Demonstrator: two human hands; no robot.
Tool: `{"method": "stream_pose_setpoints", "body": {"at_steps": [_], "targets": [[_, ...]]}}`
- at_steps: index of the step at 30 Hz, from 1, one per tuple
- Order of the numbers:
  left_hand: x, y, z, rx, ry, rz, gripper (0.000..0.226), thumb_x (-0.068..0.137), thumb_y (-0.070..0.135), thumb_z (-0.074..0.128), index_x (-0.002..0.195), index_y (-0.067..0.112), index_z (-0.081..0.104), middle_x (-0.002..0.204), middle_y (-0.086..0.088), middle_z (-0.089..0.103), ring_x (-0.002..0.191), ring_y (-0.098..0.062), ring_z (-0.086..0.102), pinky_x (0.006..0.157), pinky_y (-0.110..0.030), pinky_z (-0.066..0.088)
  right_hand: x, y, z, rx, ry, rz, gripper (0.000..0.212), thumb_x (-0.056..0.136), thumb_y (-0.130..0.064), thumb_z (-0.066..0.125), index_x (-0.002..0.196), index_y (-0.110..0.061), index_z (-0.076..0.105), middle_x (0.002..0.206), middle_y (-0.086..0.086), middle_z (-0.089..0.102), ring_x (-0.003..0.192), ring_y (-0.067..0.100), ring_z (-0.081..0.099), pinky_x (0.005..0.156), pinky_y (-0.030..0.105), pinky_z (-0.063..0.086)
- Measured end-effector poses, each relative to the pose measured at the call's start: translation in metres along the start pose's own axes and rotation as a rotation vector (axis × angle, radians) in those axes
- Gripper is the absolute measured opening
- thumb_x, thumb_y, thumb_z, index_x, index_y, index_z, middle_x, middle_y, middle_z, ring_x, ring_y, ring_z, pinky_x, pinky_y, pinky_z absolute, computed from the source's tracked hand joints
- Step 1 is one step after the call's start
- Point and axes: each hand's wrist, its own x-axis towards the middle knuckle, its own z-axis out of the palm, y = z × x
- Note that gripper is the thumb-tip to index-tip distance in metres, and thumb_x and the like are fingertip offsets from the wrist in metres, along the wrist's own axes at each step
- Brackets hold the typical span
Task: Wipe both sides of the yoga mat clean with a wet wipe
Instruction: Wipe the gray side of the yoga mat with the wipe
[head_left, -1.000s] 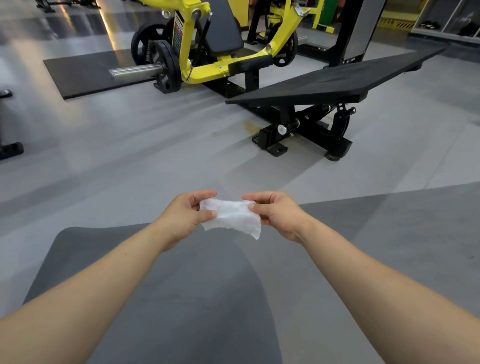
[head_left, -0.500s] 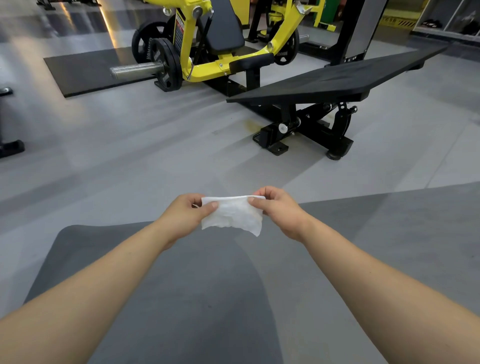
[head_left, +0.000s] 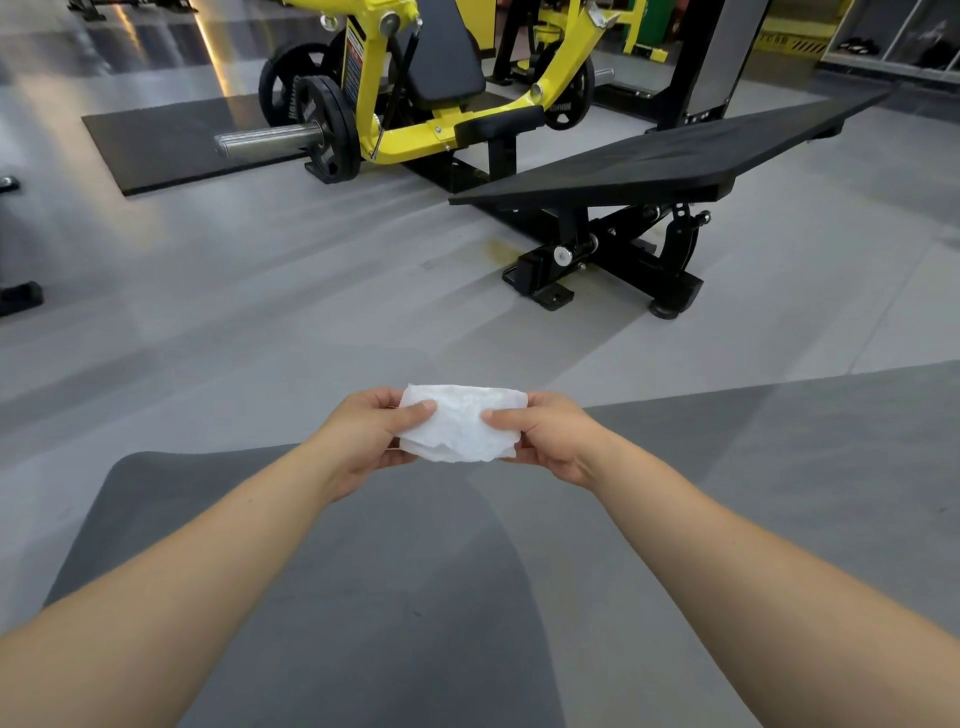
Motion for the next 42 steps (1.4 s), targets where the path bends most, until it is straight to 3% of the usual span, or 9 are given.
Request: {"method": "stream_pose_setpoints", "body": {"at_steps": [5,8,13,21,25,29,34,38,42], "targets": [[0.002,-0.004,0.013,0.128,0.214,0.122,0.014,0.086,0.009,0.077,0.097,0.011,0.069,0.094,-0.008,0.075,0.087,-0.025,0.074,0.076,-0.039,0.061,0.005,0.008,0.014,-0.172,0.255,-0.041,0.019,0.078,-0.01,0.075,0.097,-0.007,0.07,0.095,0.009,0.074,0.074,0.018,0.071,0.06,0.026,0.056],[0.003,-0.002,0.027,0.38,0.391,0.278,0.015,0.082,0.013,0.074,0.093,0.021,0.07,0.082,0.003,0.07,0.075,-0.014,0.068,0.063,-0.021,0.053,0.009,0.012,0.026,-0.221,0.392,-0.087,0.017,0.075,-0.013,0.075,0.088,-0.004,0.069,0.089,0.011,0.073,0.069,0.02,0.068,0.054,0.024,0.053],[-0.006,0.002,0.046,0.614,0.362,0.528,0.024,0.088,0.018,0.07,0.112,0.022,0.073,0.082,0.007,0.058,0.072,-0.01,0.055,0.072,-0.025,0.047,0.009,0.009,0.039,-0.164,0.339,-0.168,0.018,0.079,-0.017,0.071,0.085,0.0,0.066,0.089,0.015,0.073,0.073,0.021,0.07,0.063,0.027,0.058],[-0.008,-0.001,0.047,0.48,0.146,0.419,0.042,0.092,0.014,0.065,0.132,0.027,0.063,0.106,0.008,0.056,0.085,-0.003,0.058,0.066,-0.008,0.042,-0.004,0.003,0.035,0.136,-0.002,-0.176,0.03,0.094,-0.022,0.055,0.109,0.0,0.069,0.104,0.013,0.073,0.102,0.029,0.069,0.098,0.041,0.051],[-0.007,-0.001,0.041,0.346,0.078,0.364,0.037,0.093,0.008,0.058,0.125,0.026,0.065,0.106,0.008,0.065,0.083,-0.005,0.059,0.06,-0.009,0.043,-0.003,0.007,0.029,0.095,-0.019,-0.184,0.026,0.094,-0.022,0.062,0.11,-0.004,0.069,0.108,0.013,0.072,0.103,0.025,0.069,0.094,0.034,0.051],[-0.005,0.001,0.033,0.194,0.241,0.279,0.023,0.095,0.017,0.064,0.116,0.024,0.066,0.106,0.004,0.067,0.086,-0.008,0.062,0.068,-0.02,0.047,-0.001,0.006,0.023,0.121,0.026,-0.14,0.02,0.093,-0.002,0.056,0.109,-0.001,0.068,0.105,0.018,0.072,0.097,0.031,0.07,0.093,0.038,0.054],[-0.004,-0.002,0.02,0.055,-0.026,0.029,0.021,0.096,0.027,0.068,0.111,0.013,0.069,0.102,-0.004,0.077,0.09,-0.018,0.073,0.082,-0.033,0.055,-0.004,0.002,0.02,0.117,-0.076,-0.075,0.018,0.093,-0.004,0.056,0.106,-0.004,0.068,0.102,0.015,0.073,0.089,0.025,0.071,0.09,0.038,0.055],[-0.001,-0.006,0.017,0.043,0.0,0.043,0.015,0.095,0.02,0.069,0.106,0.01,0.066,0.098,-0.005,0.076,0.084,-0.019,0.072,0.082,-0.035,0.056,-0.003,0.004,0.017,0.061,-0.126,-0.033,0.032,0.094,-0.028,0.061,0.117,-0.007,0.067,0.11,0.013,0.071,0.101,0.027,0.068,0.096,0.04,0.052],[-0.002,-0.005,0.016,0.011,-0.024,0.008,0.013,0.096,0.019,0.068,0.104,0.012,0.06,0.092,-0.003,0.075,0.081,-0.02,0.072,0.078,-0.036,0.056,-0.004,0.006,0.019,-0.114,-0.082,-0.057,0.026,0.089,-0.012,0.068,0.115,-0.008,0.065,0.106,0.008,0.072,0.091,0.018,0.068,0.085,0.03,0.055]]}}
